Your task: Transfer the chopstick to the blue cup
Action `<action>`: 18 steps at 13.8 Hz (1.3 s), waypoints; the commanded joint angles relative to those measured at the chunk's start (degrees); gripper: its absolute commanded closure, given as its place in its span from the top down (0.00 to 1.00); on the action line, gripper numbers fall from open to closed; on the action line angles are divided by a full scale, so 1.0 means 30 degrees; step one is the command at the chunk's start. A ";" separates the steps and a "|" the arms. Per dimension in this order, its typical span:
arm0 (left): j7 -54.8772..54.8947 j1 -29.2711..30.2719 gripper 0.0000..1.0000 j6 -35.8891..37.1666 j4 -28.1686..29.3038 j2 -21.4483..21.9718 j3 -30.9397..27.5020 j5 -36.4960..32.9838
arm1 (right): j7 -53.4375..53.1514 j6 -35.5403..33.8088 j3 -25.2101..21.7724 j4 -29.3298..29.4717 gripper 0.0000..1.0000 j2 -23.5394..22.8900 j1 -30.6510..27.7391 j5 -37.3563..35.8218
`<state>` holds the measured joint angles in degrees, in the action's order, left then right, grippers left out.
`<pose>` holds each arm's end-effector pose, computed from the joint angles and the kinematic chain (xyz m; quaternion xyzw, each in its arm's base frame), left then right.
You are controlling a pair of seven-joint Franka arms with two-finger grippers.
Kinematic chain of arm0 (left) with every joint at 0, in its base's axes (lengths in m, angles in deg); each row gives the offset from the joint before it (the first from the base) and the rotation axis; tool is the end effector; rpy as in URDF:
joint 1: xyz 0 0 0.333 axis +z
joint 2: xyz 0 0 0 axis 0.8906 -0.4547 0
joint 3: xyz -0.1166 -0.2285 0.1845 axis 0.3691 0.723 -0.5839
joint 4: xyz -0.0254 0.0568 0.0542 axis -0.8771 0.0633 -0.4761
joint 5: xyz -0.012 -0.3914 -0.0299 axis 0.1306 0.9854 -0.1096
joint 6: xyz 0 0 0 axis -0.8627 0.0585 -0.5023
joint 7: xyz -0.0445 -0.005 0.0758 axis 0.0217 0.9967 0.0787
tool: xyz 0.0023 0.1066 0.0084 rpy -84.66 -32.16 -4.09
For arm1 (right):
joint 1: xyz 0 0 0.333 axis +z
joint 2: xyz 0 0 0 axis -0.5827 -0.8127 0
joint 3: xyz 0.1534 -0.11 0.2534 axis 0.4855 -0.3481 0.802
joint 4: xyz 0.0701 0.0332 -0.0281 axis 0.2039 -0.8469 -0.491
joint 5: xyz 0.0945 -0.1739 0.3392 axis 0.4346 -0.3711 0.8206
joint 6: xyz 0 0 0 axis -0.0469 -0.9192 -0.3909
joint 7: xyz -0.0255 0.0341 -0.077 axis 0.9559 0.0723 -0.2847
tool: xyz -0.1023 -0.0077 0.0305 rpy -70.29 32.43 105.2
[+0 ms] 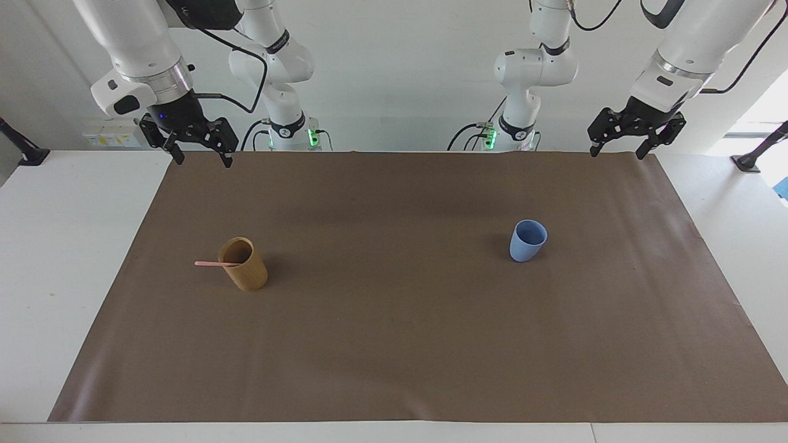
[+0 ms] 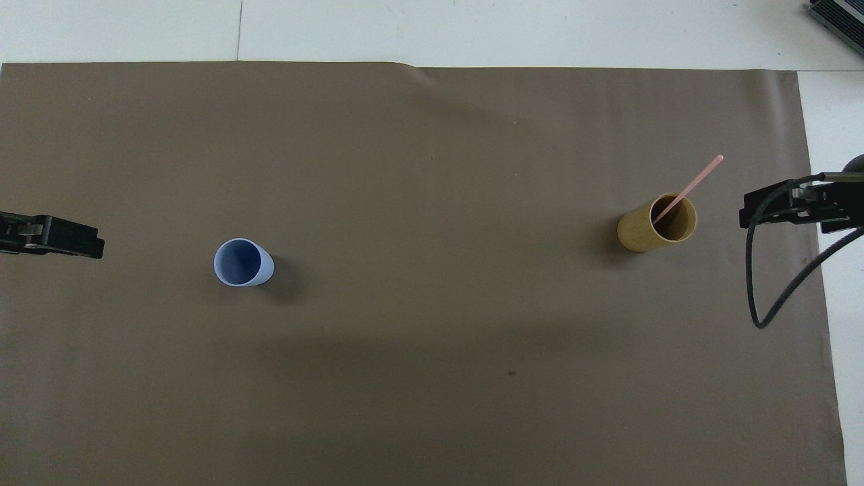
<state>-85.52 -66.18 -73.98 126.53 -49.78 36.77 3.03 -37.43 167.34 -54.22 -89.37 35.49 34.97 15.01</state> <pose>0.5220 -0.0402 0.6444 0.9982 -0.0577 -0.0098 0.0105 0.5548 0.0017 0.6400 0.9989 -0.0452 -0.0076 0.0095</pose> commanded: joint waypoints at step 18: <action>0.0382 0.0402 1.00 0.0353 -0.0022 0.0231 0.0211 -0.0110 | 0.0313 0.0395 0.0144 -0.0457 1.00 0.0310 -0.0247 0.0089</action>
<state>-85.52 -66.18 -73.98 126.53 -49.78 36.77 3.03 -37.43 167.35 -54.17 -89.39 35.49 34.79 15.01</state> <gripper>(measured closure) 0.000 0.000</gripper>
